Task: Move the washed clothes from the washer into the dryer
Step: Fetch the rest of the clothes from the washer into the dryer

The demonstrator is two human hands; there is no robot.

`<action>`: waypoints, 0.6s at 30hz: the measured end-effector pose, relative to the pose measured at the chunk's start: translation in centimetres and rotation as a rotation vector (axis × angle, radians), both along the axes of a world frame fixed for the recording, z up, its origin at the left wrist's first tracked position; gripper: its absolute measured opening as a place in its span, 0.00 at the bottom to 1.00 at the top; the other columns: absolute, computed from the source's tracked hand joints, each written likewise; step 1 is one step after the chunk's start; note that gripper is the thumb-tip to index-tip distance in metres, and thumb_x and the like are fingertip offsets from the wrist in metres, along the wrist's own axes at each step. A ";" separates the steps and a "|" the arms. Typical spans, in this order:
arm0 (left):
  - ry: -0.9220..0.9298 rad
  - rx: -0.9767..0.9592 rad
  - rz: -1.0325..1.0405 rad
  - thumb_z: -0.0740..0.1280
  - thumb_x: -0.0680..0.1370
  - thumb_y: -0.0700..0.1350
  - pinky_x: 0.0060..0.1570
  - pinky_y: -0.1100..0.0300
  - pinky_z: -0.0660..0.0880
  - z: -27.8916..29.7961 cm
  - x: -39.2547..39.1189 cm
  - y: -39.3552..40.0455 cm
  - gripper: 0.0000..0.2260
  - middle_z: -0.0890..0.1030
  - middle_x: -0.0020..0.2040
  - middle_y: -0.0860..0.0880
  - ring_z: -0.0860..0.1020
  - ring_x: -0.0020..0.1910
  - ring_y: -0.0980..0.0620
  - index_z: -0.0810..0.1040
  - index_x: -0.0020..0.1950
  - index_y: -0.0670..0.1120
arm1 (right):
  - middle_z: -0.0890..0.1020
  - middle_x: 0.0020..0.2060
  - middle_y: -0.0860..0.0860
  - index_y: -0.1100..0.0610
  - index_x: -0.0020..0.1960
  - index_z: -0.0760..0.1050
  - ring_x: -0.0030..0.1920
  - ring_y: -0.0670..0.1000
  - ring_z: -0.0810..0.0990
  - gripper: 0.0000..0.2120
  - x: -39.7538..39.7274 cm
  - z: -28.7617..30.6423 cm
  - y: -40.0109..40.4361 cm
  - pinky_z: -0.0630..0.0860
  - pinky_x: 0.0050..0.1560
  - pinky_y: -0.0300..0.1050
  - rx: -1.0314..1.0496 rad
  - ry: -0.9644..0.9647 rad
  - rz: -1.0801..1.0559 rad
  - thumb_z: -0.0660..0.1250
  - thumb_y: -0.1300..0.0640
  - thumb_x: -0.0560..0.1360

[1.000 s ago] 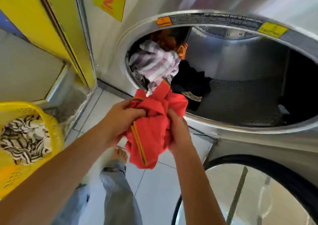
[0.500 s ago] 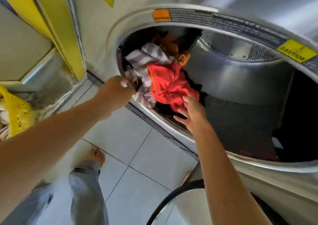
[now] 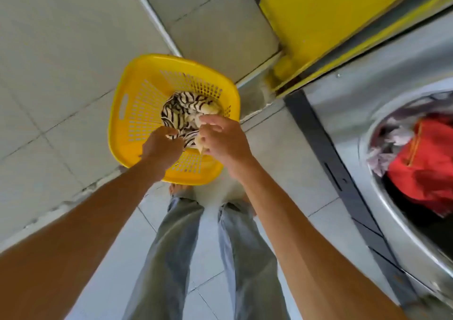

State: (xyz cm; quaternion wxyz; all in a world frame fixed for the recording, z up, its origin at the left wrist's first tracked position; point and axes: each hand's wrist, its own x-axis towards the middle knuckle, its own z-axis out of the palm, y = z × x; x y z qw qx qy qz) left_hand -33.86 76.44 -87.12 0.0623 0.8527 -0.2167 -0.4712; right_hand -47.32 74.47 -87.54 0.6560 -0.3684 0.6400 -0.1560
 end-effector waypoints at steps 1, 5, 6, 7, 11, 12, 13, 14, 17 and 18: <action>0.023 -0.002 0.026 0.66 0.71 0.47 0.48 0.41 0.82 -0.7 1.3 -0.1 0.15 0.83 0.43 0.38 0.78 0.37 0.41 0.79 0.57 0.54 | 0.85 0.57 0.51 0.47 0.56 0.82 0.58 0.52 0.84 0.15 1.7 -1.1 -0.7 0.79 0.62 0.55 -0.030 0.035 0.046 0.65 0.53 0.71; 0.086 0.022 0.103 0.66 0.75 0.45 0.42 0.44 0.84 -3.8 4.9 -0.6 0.13 0.75 0.34 0.48 0.76 0.35 0.47 0.79 0.58 0.56 | 0.78 0.67 0.56 0.53 0.72 0.71 0.67 0.56 0.76 0.25 6.2 -8.2 -3.4 0.73 0.65 0.47 -0.159 0.308 0.334 0.67 0.57 0.75; 0.113 0.018 0.122 0.66 0.75 0.45 0.42 0.45 0.84 -4.7 5.4 -0.5 0.14 0.75 0.35 0.48 0.76 0.36 0.48 0.79 0.58 0.56 | 0.74 0.70 0.59 0.51 0.75 0.66 0.69 0.60 0.73 0.30 6.8 -10.5 -4.0 0.72 0.67 0.53 -0.178 0.383 0.413 0.68 0.53 0.74; 0.143 0.021 0.132 0.65 0.75 0.44 0.43 0.45 0.84 -5.8 6.0 -0.5 0.14 0.75 0.36 0.48 0.75 0.37 0.48 0.79 0.58 0.56 | 0.68 0.73 0.61 0.48 0.78 0.61 0.72 0.64 0.68 0.35 7.3 -12.8 -4.5 0.70 0.68 0.58 -0.171 0.480 0.507 0.69 0.49 0.73; 0.278 0.004 0.192 0.64 0.76 0.42 0.49 0.43 0.82 -9.9 7.5 -0.4 0.13 0.76 0.38 0.48 0.76 0.43 0.48 0.79 0.58 0.52 | 0.49 0.80 0.63 0.43 0.80 0.46 0.78 0.68 0.51 0.45 8.1 -21.5 -5.6 0.62 0.72 0.64 -0.040 0.679 0.726 0.71 0.42 0.74; 0.317 0.001 0.226 0.63 0.77 0.41 0.51 0.42 0.81 -10.6 7.7 -0.4 0.11 0.77 0.39 0.48 0.76 0.44 0.47 0.79 0.57 0.51 | 0.52 0.79 0.63 0.44 0.80 0.48 0.77 0.68 0.55 0.44 8.2 -23.4 -5.8 0.65 0.71 0.63 -0.030 0.674 0.694 0.71 0.43 0.74; 0.345 0.004 0.263 0.63 0.77 0.41 0.52 0.41 0.81 -11.3 7.9 -0.3 0.09 0.77 0.41 0.47 0.76 0.46 0.47 0.79 0.54 0.51 | 0.57 0.78 0.63 0.44 0.79 0.51 0.75 0.67 0.62 0.42 8.4 -24.7 -5.9 0.70 0.68 0.62 -0.039 0.675 0.632 0.71 0.44 0.73; 0.360 0.011 0.298 0.63 0.78 0.40 0.53 0.41 0.80 -11.8 8.0 -0.4 0.08 0.77 0.44 0.46 0.76 0.47 0.46 0.79 0.49 0.51 | 0.62 0.75 0.63 0.46 0.78 0.55 0.72 0.67 0.67 0.38 8.5 -26.1 -6.0 0.73 0.65 0.60 -0.057 0.685 0.567 0.71 0.47 0.74; 0.419 0.046 0.368 0.61 0.79 0.38 0.55 0.41 0.79 -12.7 8.3 -1.0 0.07 0.74 0.50 0.44 0.76 0.51 0.43 0.78 0.49 0.46 | 0.71 0.69 0.60 0.52 0.71 0.70 0.66 0.62 0.74 0.25 8.2 -26.7 -6.9 0.75 0.61 0.54 -0.099 0.682 0.368 0.67 0.58 0.74; 0.437 0.054 0.376 0.61 0.79 0.39 0.56 0.40 0.79 -12.5 8.3 -1.2 0.09 0.74 0.52 0.44 0.77 0.53 0.42 0.78 0.56 0.44 | 0.74 0.68 0.58 0.53 0.68 0.73 0.66 0.60 0.75 0.23 8.1 -26.0 -7.3 0.75 0.60 0.51 -0.097 0.639 0.291 0.65 0.60 0.73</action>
